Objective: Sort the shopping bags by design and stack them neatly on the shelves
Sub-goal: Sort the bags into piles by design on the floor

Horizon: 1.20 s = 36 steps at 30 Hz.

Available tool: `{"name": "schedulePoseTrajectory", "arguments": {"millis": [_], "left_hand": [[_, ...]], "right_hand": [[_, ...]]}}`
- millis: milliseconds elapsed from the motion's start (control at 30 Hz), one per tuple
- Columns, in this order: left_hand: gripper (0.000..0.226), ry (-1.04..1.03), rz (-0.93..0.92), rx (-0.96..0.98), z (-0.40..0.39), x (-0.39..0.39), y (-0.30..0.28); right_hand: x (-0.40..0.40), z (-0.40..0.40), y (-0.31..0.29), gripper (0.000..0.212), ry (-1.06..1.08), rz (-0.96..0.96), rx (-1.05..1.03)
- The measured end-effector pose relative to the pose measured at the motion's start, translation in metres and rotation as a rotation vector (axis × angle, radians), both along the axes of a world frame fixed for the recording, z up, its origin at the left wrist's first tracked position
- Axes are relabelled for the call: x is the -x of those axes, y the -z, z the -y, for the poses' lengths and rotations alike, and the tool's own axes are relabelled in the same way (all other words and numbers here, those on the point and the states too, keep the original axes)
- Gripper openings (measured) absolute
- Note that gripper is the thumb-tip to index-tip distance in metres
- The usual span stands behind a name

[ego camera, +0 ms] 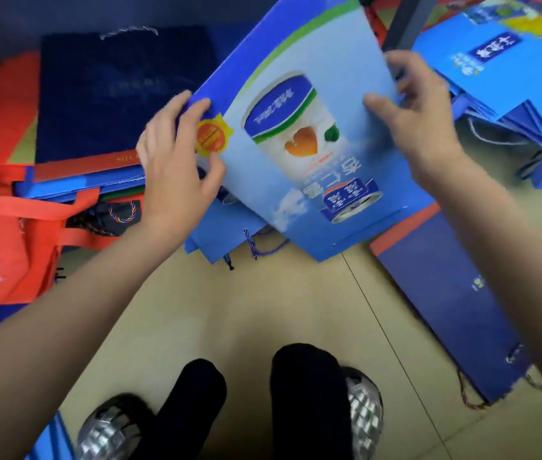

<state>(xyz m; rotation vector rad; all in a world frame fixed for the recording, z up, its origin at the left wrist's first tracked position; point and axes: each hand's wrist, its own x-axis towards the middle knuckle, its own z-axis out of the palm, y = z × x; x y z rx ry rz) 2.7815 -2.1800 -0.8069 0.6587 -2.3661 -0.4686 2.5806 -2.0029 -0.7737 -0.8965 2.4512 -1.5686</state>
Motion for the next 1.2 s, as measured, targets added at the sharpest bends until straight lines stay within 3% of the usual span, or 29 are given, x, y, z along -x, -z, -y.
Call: {"name": "schedulePoseTrajectory", "arguments": {"millis": [133, 233, 367, 467, 567, 733, 800, 900, 967, 1067, 1133, 1200], "left_hand": [[0.066, 0.041, 0.217, -0.039, -0.001, -0.009, -0.002], [0.076, 0.077, 0.600, 0.004, -0.010, -0.017, 0.018], [0.083, 0.082, 0.879, 0.004, -0.017, -0.015, 0.042], [0.089, 0.146, 0.970, 0.076, -0.022, -0.010, 0.060], [0.088, 0.220, 1.005, 0.183, -0.026, -0.003, 0.074], [0.075, 0.260, 0.977, 0.222, -0.027, 0.004, 0.086], [0.070, 0.281, 0.850, 0.257, -0.023, 0.000, 0.087], [0.045, 0.321, 0.509, 0.366, -0.005, -0.012, 0.095], [0.043, 0.314, 0.428, 0.404, 0.010, -0.017, 0.089], [0.045, 0.185, 0.515, 0.492, 0.034, -0.019, 0.077], [0.047, 0.148, 0.693, 0.464, 0.044, -0.018, 0.070], [0.052, 0.145, 0.881, 0.397, 0.056, -0.014, 0.067]], "right_hand": [[0.017, 0.003, -0.050, 0.048, 0.152, -0.075, 0.006], [0.029, -0.001, -0.046, 0.063, 0.283, 0.068, -0.124], [0.015, -0.063, 0.006, 0.053, 0.347, 0.294, -0.292], [-0.002, -0.125, 0.047, 0.050, 0.474, 0.364, -0.438], [-0.020, -0.153, 0.087, 0.050, 0.452, 0.514, -0.550], [-0.021, -0.108, 0.123, 0.050, 0.505, 0.398, -0.902], [-0.015, -0.079, 0.126, 0.051, 0.451, 0.395, -0.841], [-0.018, -0.025, 0.125, 0.056, 0.266, 0.494, -0.486], [-0.029, 0.014, 0.124, 0.059, 0.156, 0.577, -0.339], [-0.047, 0.057, 0.125, 0.046, 0.196, 0.792, -0.103], [-0.053, 0.065, 0.119, 0.034, 0.291, 0.938, 0.055], [-0.050, 0.062, 0.110, 0.032, 0.304, 0.927, 0.097]]}}
